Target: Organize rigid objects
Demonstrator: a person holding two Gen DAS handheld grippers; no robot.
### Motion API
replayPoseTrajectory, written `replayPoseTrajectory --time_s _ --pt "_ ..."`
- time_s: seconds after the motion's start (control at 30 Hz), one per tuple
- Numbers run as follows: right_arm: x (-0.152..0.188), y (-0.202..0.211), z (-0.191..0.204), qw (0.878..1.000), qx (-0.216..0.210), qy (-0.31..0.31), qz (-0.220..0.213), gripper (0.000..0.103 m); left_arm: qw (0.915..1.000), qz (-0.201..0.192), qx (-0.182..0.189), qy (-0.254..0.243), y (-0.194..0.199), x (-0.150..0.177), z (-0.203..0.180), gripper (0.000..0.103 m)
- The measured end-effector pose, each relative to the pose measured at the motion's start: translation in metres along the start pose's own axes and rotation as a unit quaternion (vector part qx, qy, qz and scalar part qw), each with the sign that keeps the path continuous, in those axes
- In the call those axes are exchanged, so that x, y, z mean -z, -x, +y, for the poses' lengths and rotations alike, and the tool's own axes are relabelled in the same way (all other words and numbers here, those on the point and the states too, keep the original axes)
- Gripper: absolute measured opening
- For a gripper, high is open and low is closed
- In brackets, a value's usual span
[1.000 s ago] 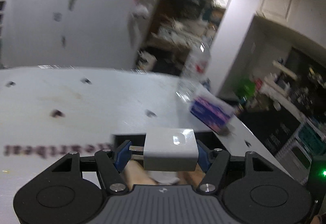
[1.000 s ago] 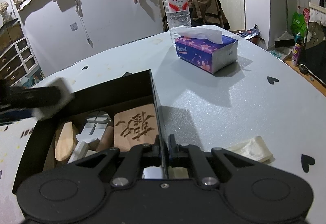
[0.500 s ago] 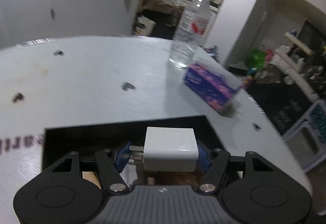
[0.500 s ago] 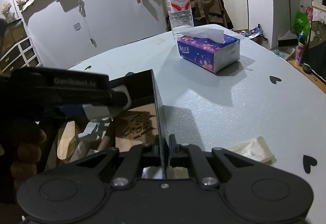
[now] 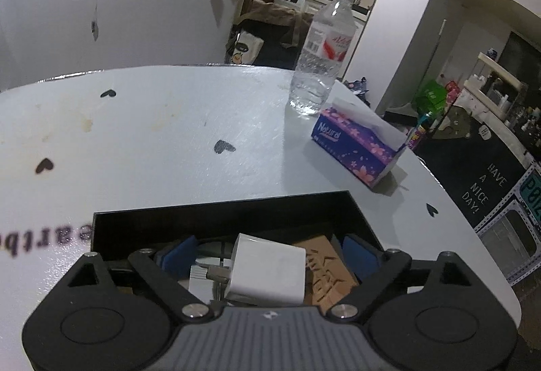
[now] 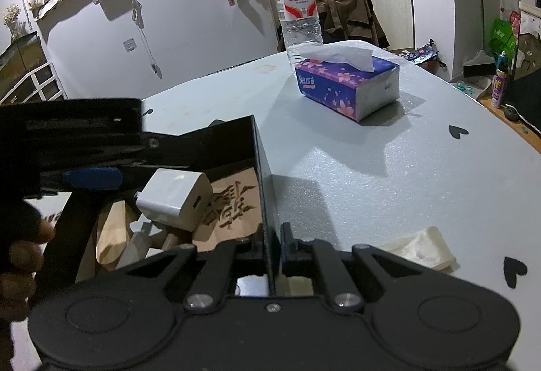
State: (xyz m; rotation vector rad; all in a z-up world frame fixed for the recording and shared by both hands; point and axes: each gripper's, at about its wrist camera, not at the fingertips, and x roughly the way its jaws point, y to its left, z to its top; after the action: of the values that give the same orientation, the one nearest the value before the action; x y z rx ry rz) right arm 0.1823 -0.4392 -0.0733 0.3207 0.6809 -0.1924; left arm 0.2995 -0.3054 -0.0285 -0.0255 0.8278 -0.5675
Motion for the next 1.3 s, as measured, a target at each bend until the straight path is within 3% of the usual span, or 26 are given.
replayPoseTrajectory --time_s 0.33,0.7,1.0,1.1,1.3 --pt "0.000 0.000 0.001 1.000 0.000 0.005 0.001 0.007 0.9992 -0.018 -0.009 -0.035 0.037 0.010 -0.006 0.099" --pt "-0.001 0.005 0.005 1.000 0.005 0.024 0.001 0.007 0.9971 -0.062 -0.033 -0.028 0.091 0.031 0.013 0.102" --pt "-0.006 0.063 0.013 0.997 -0.006 0.051 -0.062 0.006 0.9943 -0.091 -0.055 -0.003 0.127 0.053 0.034 0.102" --pt "-0.002 0.086 0.017 0.994 -0.016 0.061 -0.085 0.010 0.9927 -0.106 -0.058 -0.002 0.140 0.063 0.036 0.102" --pt "0.018 0.121 0.024 0.989 -0.033 0.080 -0.118 0.030 0.9873 -0.139 -0.077 0.004 0.167 0.085 0.040 0.103"
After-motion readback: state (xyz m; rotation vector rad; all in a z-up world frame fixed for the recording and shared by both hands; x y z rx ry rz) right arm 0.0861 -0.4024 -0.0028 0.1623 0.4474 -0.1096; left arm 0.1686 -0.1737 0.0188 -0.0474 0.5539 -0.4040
